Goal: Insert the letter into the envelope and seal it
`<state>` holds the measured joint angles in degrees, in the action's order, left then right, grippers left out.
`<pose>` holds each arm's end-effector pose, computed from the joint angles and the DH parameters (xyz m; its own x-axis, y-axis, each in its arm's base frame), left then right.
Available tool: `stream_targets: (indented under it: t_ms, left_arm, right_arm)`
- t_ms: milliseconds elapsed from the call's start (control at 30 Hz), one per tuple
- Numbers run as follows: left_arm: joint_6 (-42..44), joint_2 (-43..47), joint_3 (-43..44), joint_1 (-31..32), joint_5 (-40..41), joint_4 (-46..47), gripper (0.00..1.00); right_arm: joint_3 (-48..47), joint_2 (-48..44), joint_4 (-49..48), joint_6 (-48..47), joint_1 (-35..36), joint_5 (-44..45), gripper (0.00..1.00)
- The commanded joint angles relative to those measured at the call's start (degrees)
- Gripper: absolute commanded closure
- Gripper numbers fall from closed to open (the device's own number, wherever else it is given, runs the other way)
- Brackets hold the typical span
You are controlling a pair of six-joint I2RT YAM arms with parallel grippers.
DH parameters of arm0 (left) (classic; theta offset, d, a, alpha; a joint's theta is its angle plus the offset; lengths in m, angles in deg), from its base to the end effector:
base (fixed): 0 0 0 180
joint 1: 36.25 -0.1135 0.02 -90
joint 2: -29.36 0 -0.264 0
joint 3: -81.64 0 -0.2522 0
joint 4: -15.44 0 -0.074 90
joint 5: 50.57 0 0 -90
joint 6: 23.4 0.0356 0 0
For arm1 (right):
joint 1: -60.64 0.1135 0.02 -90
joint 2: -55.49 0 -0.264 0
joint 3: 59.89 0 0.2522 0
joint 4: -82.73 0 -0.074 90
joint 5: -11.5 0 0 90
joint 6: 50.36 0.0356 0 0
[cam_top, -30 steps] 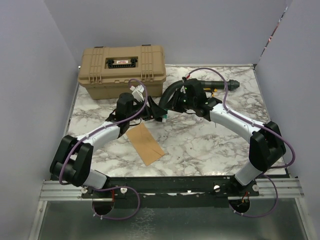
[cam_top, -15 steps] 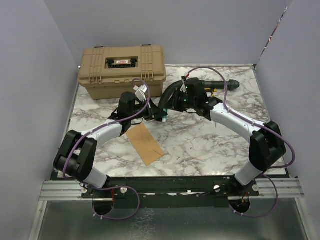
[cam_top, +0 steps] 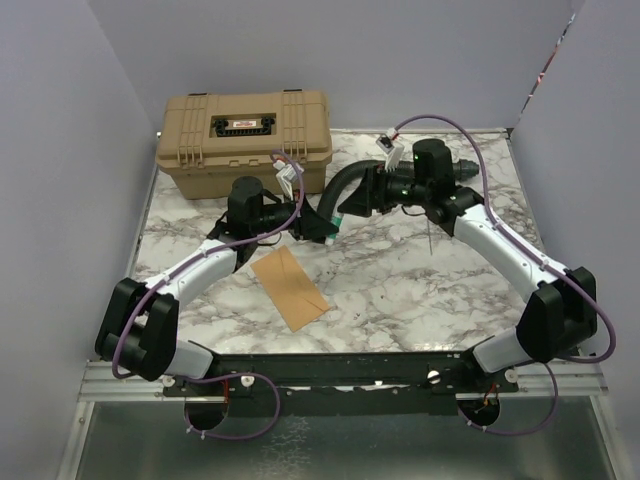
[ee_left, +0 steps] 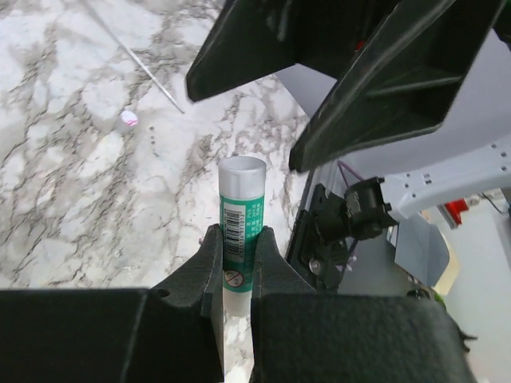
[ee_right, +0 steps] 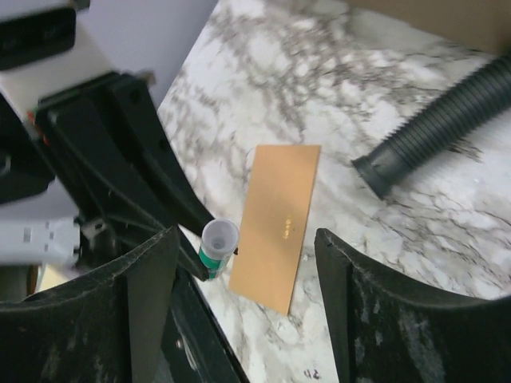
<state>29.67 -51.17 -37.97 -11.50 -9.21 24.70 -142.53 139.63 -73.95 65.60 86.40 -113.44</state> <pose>0.2695 -0.1537 0.2687 -0.7054 -0.1120 -0.6999 0.6532 0.2805 -0.7033 0.2963 0.1656 0.3262 -0.7008 0.0603 -0.7108 -0.5758 0.5405 0.6135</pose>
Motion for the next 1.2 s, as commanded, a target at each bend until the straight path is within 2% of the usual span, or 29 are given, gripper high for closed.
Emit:
stream_targets:
  t_ms: [0, 100, 167, 300, 433, 567, 633, 733, 800, 967, 1167]
  left_arm:
    - [3.7, 2.1, 2.4, -0.1, -9.2, -0.1, 1.00]
    - [3.8, 2.5, 2.8, 0.0, -12.3, -0.1, 1.00]
    - [4.0, 2.9, 2.8, 0.1, -13.1, -0.2, 1.00]
    - [4.1, 3.5, 2.6, 0.0, -12.3, -0.4, 1.00]
    - [4.2, 3.7, 3.2, 0.1, -10.9, -0.4, 1.00]
    - [5.0, 3.5, 3.9, 0.0, -9.0, -1.8, 1.00]
    - [6.3, 3.6, 3.9, 0.1, -6.8, -3.6, 1.00]
    - [7.8, 3.4, 4.0, 0.0, -3.8, -5.4, 1.00]
    - [8.6, 3.4, 4.0, 0.1, -1.4, -6.2, 1.00]
    - [12.3, 3.7, 4.6, 0.0, 6.5, -9.7, 1.00]
    - [13.6, 3.3, 5.3, 0.1, 11.1, -11.1, 1.00]
  right_arm:
    - [-4.2, 2.1, 8.2, -12.8, 0.3, -18.9, 0.26]
    - [-6.3, 3.8, 10.3, -14.2, 0.3, -24.3, 0.26]
    - [-6.4, 4.4, 8.6, -12.5, 0.4, -27.5, 0.31]
    - [-6.2, 5.3, 6.6, -10.1, 0.4, -31.3, 0.56]
    - [-6.4, 5.8, 7.8, -10.7, 0.4, -30.5, 0.71]
    - [-6.2, 5.9, 5.2, -7.3, 0.4, -26.7, 0.93]
    - [-5.2, 5.7, 1.8, -3.3, 0.4, -23.9, 1.00]
    - [-2.3, 5.3, -4.4, 4.7, 0.9, -17.7, 1.00]
    - [-1.9, 5.7, -4.5, 8.4, 1.6, -12.6, 1.00]
    - [-6.4, 6.7, 3.7, 12.0, 3.8, 0.8, 1.00]
    - [-9.3, 8.2, 9.7, 18.5, 4.0, 8.2, 1.00]
